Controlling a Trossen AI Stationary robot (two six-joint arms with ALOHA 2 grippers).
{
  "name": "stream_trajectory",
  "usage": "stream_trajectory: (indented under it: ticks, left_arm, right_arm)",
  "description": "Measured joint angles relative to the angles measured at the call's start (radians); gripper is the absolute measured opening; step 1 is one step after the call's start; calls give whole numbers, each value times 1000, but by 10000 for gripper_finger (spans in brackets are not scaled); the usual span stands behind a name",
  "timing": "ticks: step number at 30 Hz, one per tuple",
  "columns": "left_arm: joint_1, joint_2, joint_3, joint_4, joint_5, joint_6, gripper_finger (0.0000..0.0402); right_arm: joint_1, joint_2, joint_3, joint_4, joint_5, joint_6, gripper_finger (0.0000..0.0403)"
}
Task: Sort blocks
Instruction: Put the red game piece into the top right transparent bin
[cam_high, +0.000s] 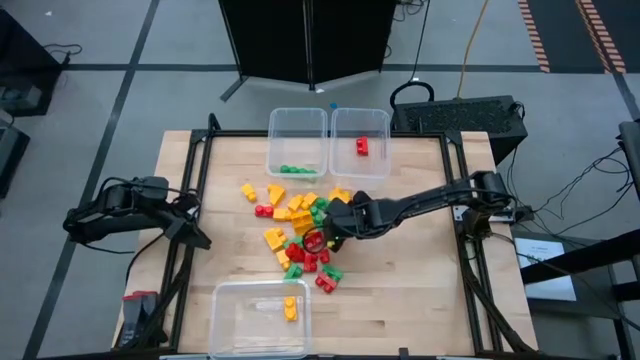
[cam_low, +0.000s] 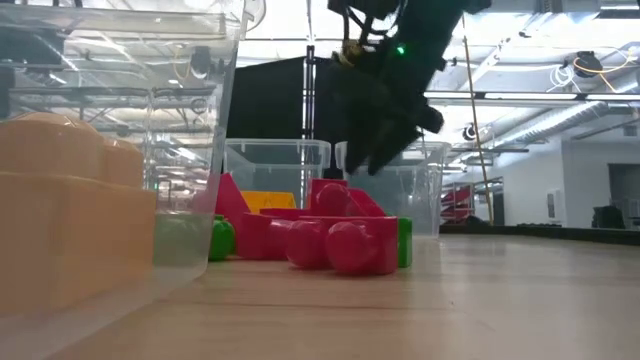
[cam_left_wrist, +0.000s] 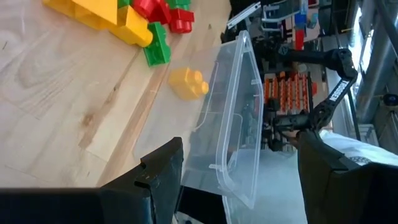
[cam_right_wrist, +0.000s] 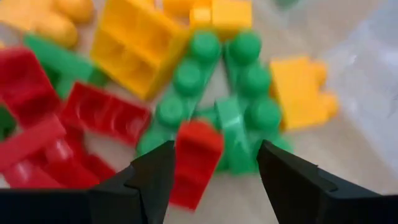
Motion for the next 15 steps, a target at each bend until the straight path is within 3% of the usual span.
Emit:
stream_trajectory:
  ticks: [4, 10, 15]
  left_arm:
    - [0, 0, 0, 3, -7, -2, 210]
    - [0, 0, 0, 16, -39, -4, 210]
    - [0, 0, 0, 23, -78, -23, 210]
  right_arm:
    - [-1, 1, -42, 3, -84, 56, 248]
    - [-2, -3, -45, 68, -85, 52, 290]
    - [5, 4, -45, 62, -70, 59, 295]
